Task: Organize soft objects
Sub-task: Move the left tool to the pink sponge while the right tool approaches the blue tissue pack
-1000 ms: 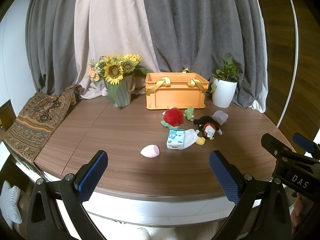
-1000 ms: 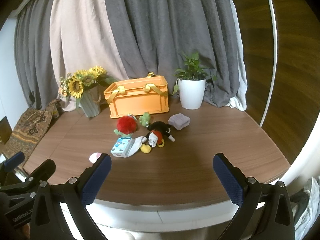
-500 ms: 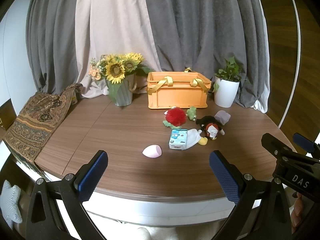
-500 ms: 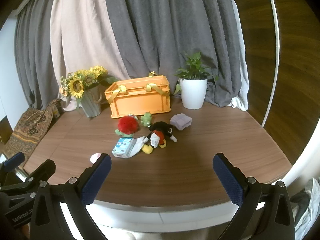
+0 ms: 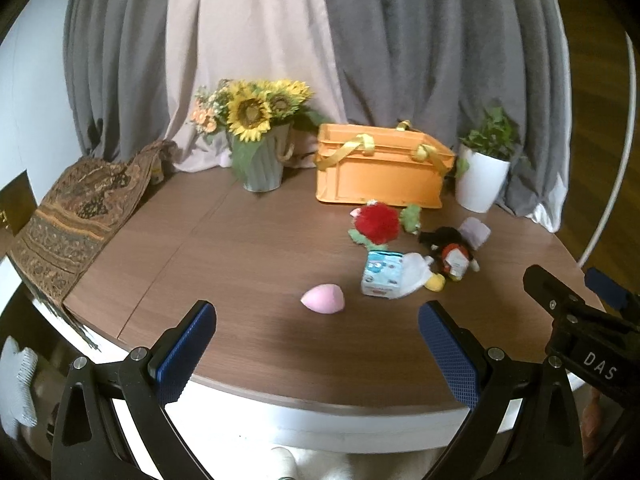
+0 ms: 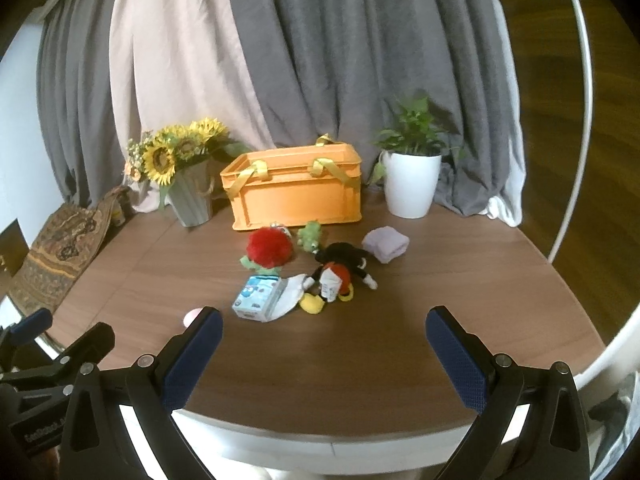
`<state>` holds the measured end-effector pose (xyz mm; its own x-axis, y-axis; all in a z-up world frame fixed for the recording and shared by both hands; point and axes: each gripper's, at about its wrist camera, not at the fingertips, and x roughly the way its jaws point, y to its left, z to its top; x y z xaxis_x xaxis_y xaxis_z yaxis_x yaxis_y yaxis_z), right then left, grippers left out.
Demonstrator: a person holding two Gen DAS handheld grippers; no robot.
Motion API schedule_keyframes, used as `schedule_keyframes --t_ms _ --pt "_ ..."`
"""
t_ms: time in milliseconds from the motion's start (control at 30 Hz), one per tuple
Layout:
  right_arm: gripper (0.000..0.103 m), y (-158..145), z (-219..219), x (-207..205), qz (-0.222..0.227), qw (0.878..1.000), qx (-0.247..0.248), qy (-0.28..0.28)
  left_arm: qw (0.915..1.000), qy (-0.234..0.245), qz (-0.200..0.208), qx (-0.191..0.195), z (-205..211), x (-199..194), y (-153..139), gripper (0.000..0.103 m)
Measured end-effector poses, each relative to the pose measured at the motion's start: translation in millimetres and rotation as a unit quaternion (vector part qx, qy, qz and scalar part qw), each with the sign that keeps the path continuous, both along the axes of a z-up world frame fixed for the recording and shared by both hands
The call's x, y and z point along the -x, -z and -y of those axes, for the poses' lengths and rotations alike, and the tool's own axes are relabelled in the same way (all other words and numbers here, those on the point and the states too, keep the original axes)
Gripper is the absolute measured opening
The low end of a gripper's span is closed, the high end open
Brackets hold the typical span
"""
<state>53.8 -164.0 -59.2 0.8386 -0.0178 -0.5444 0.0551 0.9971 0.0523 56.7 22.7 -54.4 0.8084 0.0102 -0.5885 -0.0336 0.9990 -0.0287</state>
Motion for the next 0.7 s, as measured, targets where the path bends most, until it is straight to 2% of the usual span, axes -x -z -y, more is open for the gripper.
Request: schedule_keyframes --t_ms 233,300,700 --pt "0.102 15 -9 -34 -0.004 1.000 -0.010 -0.027 0.9994 -0.034 0.007 -0.002 -7 -25 17 0.102" --pt "0.101 20 -14 -44 -0.005 0.999 -0.010 -0.037 0.9991 -0.041 0.005 0.002 -11 -34 24 0.099" --pt "0.085 57 -46 -113 -0.033 0.995 -0.020 -0.091 0.9994 -0.021 -0.025 0.005 -12 -86 71 0.086"
